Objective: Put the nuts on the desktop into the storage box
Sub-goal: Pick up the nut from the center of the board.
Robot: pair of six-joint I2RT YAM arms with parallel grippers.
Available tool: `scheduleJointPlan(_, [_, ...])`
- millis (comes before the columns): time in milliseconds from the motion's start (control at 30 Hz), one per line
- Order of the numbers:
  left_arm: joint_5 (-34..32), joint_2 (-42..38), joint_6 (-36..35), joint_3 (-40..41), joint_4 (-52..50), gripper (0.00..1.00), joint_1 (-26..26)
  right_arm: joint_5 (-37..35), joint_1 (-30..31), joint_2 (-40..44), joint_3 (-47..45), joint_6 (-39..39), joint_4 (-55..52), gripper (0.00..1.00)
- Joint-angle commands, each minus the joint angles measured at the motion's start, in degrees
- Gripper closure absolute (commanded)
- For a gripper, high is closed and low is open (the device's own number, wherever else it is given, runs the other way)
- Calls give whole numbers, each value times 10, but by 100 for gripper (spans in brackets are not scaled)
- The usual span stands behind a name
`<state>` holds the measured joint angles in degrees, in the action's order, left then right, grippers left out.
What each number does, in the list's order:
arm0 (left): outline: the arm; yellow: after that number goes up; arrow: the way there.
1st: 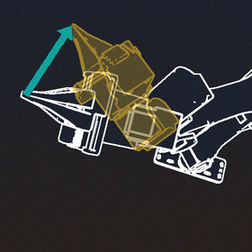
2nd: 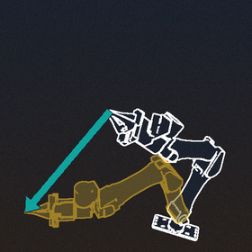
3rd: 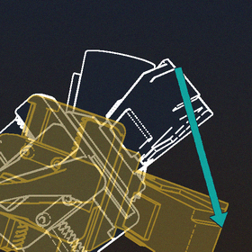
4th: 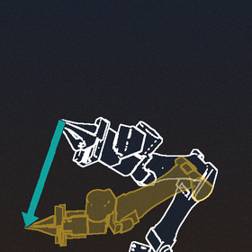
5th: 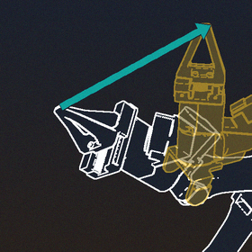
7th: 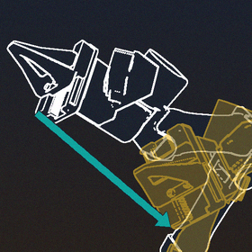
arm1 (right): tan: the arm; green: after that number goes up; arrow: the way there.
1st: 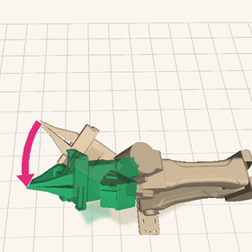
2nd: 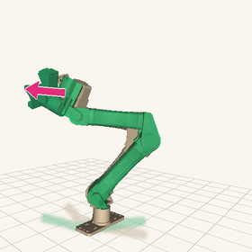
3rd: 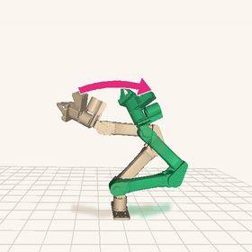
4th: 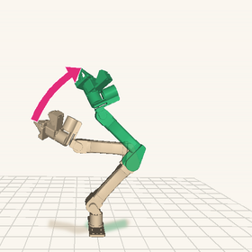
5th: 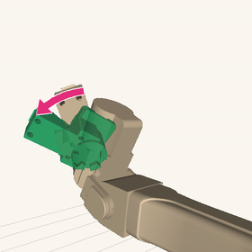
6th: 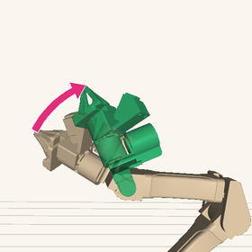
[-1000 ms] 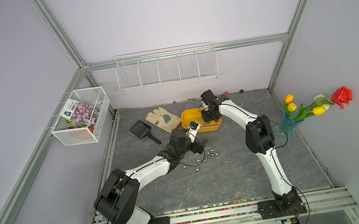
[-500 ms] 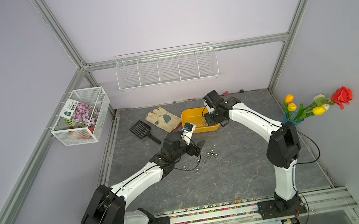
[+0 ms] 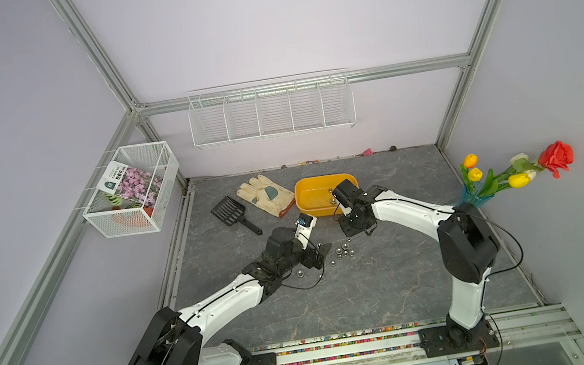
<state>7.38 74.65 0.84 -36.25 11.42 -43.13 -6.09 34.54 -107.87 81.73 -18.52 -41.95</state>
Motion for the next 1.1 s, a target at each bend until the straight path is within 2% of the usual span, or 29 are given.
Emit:
scheduleJointPlan(0, [-11, 5, 6, 1, -2, 0, -11, 12, 4, -16, -8, -18, 35, 58])
scheduleJointPlan(567, [-10, 20, 14, 21, 7, 0, -52, 23, 4, -53, -48, -33, 65, 58])
scheduleJointPlan(1067, [-19, 21, 17, 28, -1, 0, -54, 27, 5, -70, -69, -38, 82, 60])
